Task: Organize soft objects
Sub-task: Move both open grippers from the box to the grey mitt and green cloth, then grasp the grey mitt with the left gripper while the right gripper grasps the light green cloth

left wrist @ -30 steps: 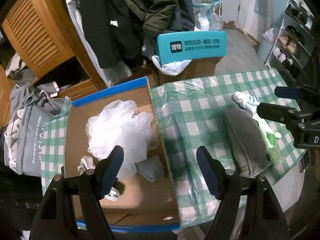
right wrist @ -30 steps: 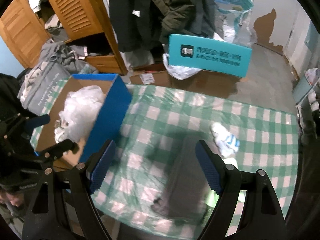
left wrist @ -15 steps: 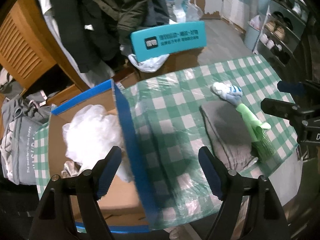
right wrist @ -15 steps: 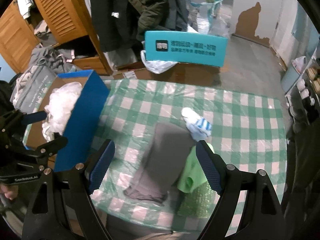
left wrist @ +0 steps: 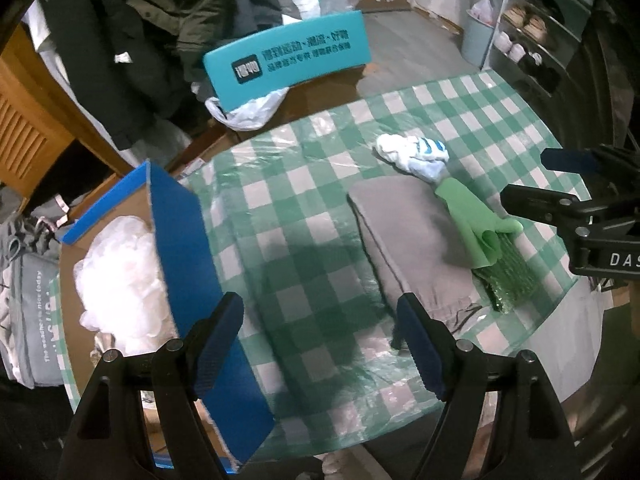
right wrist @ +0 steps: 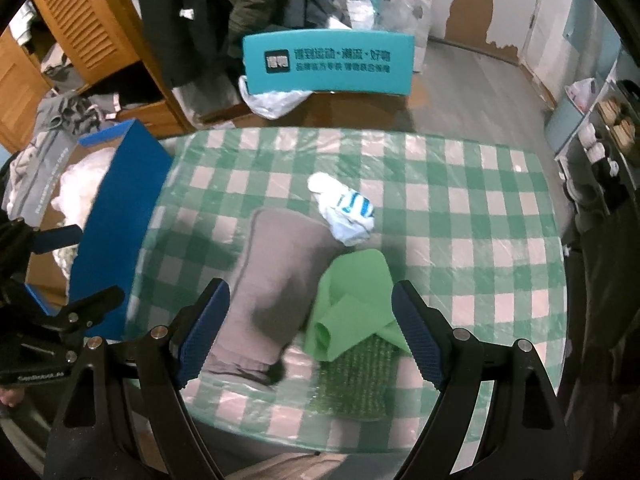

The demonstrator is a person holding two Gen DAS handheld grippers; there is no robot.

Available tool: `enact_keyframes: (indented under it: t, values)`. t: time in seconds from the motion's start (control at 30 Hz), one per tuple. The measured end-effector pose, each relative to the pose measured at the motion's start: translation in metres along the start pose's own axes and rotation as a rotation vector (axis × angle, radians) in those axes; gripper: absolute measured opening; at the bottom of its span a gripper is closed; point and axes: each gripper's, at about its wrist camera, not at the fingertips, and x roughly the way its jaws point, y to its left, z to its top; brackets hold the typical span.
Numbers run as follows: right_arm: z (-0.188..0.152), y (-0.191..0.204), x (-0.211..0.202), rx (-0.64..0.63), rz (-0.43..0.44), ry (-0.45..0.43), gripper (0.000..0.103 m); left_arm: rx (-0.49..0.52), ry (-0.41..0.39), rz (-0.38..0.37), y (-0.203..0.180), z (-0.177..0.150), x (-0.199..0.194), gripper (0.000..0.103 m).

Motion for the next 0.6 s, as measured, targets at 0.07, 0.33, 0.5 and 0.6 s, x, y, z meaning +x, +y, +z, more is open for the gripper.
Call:
enact_keyframes:
  t: [0.07,0.33,0.5,0.6]
  values:
    - [-0.002,-0.003,0.004,0.003,-0.001,0.011,0.084,-0.001,0.013,-0.009,-0.002,0.0,0.005,0.08]
    - [-0.015,-0.013,0.029,0.008,-0.014,0.082,0.084,-0.024,0.073,-0.041,-0.009,0.003,0.027,0.08]
    - [-0.025,-0.017,0.047,0.006,-0.012,0.127,0.084,-0.011,0.095,-0.042,-0.019,0.007,0.042,0.08]
    - [-0.029,-0.019,0.057,-0.004,-0.02,0.151,0.084,-0.006,0.117,-0.046,-0.024,0.008,0.053,0.08]
